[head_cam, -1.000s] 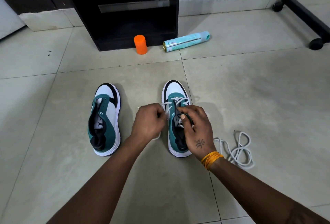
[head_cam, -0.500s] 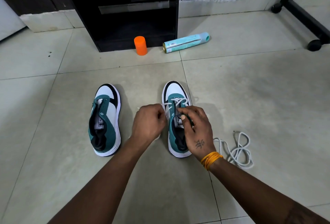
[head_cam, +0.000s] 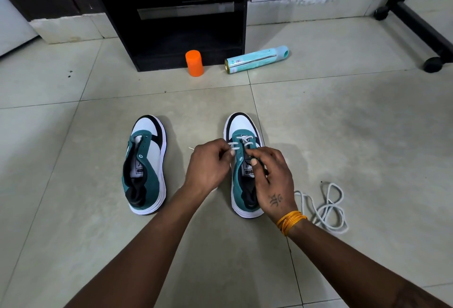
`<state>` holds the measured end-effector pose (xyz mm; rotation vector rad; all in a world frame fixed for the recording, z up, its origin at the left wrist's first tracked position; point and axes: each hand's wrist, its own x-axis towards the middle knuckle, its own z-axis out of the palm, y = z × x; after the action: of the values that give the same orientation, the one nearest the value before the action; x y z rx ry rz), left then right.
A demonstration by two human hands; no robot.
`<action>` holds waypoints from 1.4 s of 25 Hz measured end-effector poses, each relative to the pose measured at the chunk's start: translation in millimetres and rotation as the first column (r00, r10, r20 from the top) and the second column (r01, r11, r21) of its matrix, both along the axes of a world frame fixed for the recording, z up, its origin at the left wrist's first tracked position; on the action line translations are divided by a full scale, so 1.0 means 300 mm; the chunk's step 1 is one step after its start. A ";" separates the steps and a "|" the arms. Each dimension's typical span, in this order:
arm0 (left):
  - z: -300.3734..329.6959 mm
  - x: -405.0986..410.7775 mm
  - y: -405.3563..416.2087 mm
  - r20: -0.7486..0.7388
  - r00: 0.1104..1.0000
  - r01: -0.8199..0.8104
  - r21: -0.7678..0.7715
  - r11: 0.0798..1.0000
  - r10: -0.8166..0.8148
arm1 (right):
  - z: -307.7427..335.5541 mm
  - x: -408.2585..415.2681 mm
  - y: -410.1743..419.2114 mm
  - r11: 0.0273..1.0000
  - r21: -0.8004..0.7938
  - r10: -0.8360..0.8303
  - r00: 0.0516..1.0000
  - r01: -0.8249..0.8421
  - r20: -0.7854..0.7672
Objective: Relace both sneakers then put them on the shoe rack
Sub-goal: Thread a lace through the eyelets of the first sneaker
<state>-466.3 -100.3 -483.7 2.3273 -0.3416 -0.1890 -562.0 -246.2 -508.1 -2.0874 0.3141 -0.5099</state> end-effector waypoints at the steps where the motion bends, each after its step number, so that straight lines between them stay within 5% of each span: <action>1: -0.011 0.001 -0.003 -0.027 0.999 -0.031 -0.068 0.997 0.029 | 0.000 0.001 -0.002 1.000 0.001 -0.003 1.000 0.003 0.002; 7: -0.024 -0.011 -0.041 -0.359 0.919 -0.292 -0.335 0.896 0.165 | 0.000 0.024 -0.033 1.000 0.016 -0.023 0.999 0.023 0.026; 10: -0.023 -0.002 -0.046 -0.135 0.968 -0.243 -0.308 0.920 0.210 | -0.003 0.018 -0.040 1.000 -0.023 -0.012 0.999 0.013 0.031; 12: -0.025 0.011 -0.050 0.131 0.982 -0.124 -0.093 0.988 0.135 | -0.002 0.019 -0.043 0.999 -0.039 -0.007 1.000 0.008 0.023; 15: -0.029 0.052 -0.058 0.174 0.983 0.029 0.207 0.978 -0.066 | 0.000 0.020 -0.039 0.998 -0.061 -0.018 1.000 0.019 0.011; 19: 0.028 0.069 -0.067 -0.109 0.993 -0.067 -0.139 0.988 0.053 | 0.003 0.019 -0.035 0.994 -0.104 -0.028 0.999 0.026 -0.022; 21: 0.059 0.057 -0.076 -0.349 0.935 -0.201 -0.362 0.910 0.068 | 0.004 0.022 -0.035 0.994 -0.102 -0.037 0.999 0.033 -0.033; 23: 0.076 0.050 -0.070 -0.437 0.899 -0.235 -0.460 0.856 0.012 | 0.006 0.020 -0.038 0.996 -0.087 -0.034 0.999 0.032 -0.024; 29: 0.167 0.071 -0.028 -0.299 0.953 -0.108 -0.214 0.971 0.040 | 0.048 0.032 -0.037 0.995 -0.102 -0.016 0.999 0.013 -0.034; 35: 0.363 0.034 -0.020 -0.409 0.907 -0.043 -0.338 0.940 -0.106 | 0.235 0.131 0.013 0.960 -0.266 0.108 0.992 -0.087 0.066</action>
<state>-456.1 -106.3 -374.8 1.8750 -0.1756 -0.5936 -522.9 -242.3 -437.5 -2.3181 0.0988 -0.6009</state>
